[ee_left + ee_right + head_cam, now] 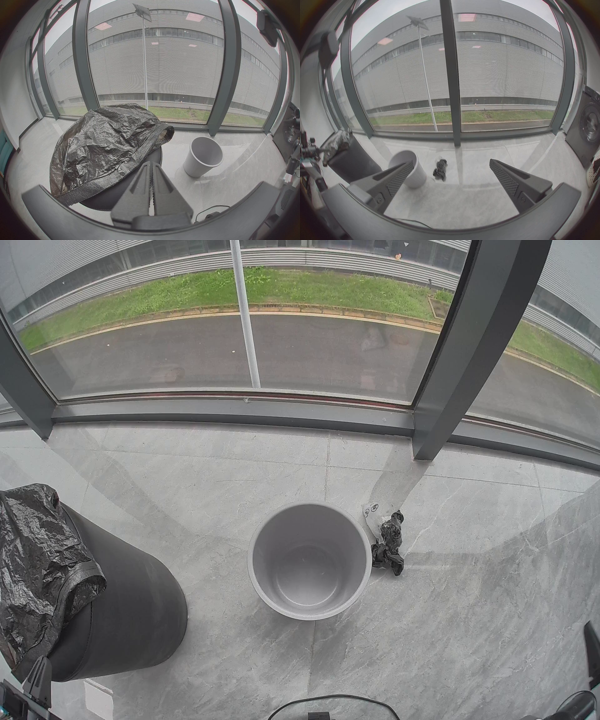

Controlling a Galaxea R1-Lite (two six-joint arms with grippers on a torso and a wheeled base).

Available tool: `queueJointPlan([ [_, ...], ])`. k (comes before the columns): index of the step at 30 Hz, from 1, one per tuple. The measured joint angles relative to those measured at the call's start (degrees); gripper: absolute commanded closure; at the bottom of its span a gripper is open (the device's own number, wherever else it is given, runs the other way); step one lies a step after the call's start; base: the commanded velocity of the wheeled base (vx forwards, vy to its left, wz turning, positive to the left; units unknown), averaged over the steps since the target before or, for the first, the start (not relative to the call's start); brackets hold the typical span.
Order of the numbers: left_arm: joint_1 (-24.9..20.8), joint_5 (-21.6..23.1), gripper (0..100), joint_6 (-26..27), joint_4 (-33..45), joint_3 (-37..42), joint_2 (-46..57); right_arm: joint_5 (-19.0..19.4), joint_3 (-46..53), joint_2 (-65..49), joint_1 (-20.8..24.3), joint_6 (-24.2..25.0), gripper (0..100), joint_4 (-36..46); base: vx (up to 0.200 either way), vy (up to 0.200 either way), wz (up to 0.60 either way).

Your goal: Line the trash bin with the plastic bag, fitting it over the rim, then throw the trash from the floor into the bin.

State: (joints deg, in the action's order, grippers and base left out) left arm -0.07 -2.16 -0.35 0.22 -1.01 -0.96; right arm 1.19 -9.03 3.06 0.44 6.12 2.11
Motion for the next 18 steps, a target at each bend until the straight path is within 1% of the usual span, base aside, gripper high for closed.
queueJointPlan([
  [2,0.0,0.0,100,-0.1,0.0,0.0,0.0,0.7,-4.3,1.8,0.2,1.1,0,0.9,0.000,0.000,0.00],
  [4,-0.1,0.0,100,-0.5,-0.1,0.0,0.0,2.5,-9.3,4.5,0.5,2.1,0,1.0,0.000,0.000,0.00],
  [8,-0.7,0.2,100,-3.6,0.8,-2.4,-1.3,5.9,-15.8,10.8,1.3,4.0,0,0.0,0.000,0.000,0.00],
  [10,-1.2,0.2,100,-5.2,2.5,-5.5,-2.8,7.4,-17.5,13.7,1.8,5.0,0,-0.7,0.000,0.000,0.00],
  [13,-2.2,0.5,100,-6.6,6.2,-12.4,-6.3,9.4,-19.4,18.2,2.7,6.4,0,-2.6,0.000,0.000,0.00],
  [18,-3.8,0.6,100,-8.9,8.7,-23.2,-16.4,11.7,-21.4,26.8,4.8,9.7,0,-7.8,0.000,0.000,0.00],
])
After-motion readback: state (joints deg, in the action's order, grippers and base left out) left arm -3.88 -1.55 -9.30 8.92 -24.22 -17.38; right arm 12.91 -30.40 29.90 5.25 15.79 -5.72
